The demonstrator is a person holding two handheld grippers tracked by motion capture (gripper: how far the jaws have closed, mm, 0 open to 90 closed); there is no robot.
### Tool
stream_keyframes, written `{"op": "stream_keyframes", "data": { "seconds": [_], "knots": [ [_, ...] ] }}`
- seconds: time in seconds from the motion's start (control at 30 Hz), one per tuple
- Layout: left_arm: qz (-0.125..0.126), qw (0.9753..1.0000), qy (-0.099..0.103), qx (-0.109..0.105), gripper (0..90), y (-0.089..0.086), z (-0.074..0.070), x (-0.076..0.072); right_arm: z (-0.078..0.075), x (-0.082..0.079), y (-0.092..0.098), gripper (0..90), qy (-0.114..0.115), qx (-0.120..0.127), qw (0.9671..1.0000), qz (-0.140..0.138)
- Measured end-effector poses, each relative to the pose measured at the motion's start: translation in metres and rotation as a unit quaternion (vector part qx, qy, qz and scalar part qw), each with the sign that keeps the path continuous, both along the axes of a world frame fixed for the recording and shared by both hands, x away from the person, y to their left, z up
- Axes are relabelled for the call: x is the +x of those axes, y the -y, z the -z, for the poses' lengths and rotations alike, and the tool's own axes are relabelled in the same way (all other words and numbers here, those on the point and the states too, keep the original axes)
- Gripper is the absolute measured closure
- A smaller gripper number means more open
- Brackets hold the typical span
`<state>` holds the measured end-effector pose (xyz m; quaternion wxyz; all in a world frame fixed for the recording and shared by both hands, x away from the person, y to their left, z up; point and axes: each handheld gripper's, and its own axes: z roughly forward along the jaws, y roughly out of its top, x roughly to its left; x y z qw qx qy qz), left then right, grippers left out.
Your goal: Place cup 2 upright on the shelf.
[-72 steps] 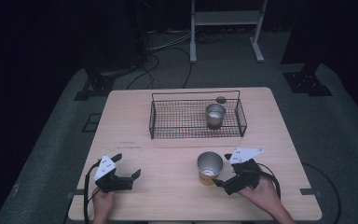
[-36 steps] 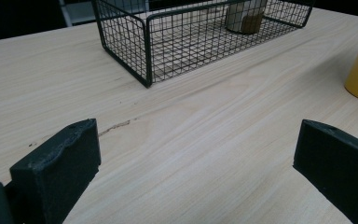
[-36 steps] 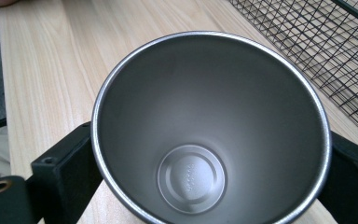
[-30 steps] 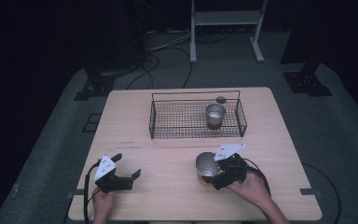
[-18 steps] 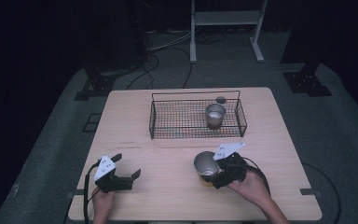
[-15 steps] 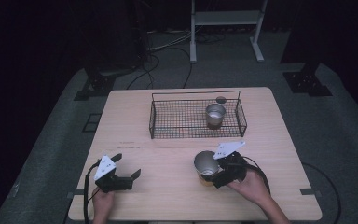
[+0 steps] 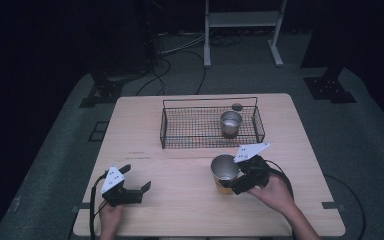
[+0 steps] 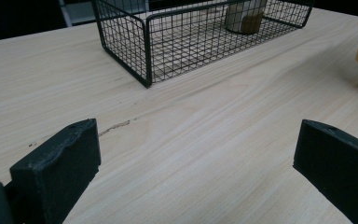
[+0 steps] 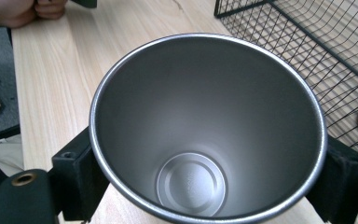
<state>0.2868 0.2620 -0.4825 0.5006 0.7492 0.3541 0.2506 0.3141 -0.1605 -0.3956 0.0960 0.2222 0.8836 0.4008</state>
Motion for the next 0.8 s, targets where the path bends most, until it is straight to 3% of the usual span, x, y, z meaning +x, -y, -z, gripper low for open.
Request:
{"op": "stream_keyframes", "data": {
  "seconds": [0.8],
  "knots": [
    [0.001, 1.0, 0.0, 0.0, 0.0, 0.0, 0.0, 0.0, -0.038, 0.024, 0.009, 13.2, -0.006, 0.019, 0.9998, 0.0]
  ]
}}
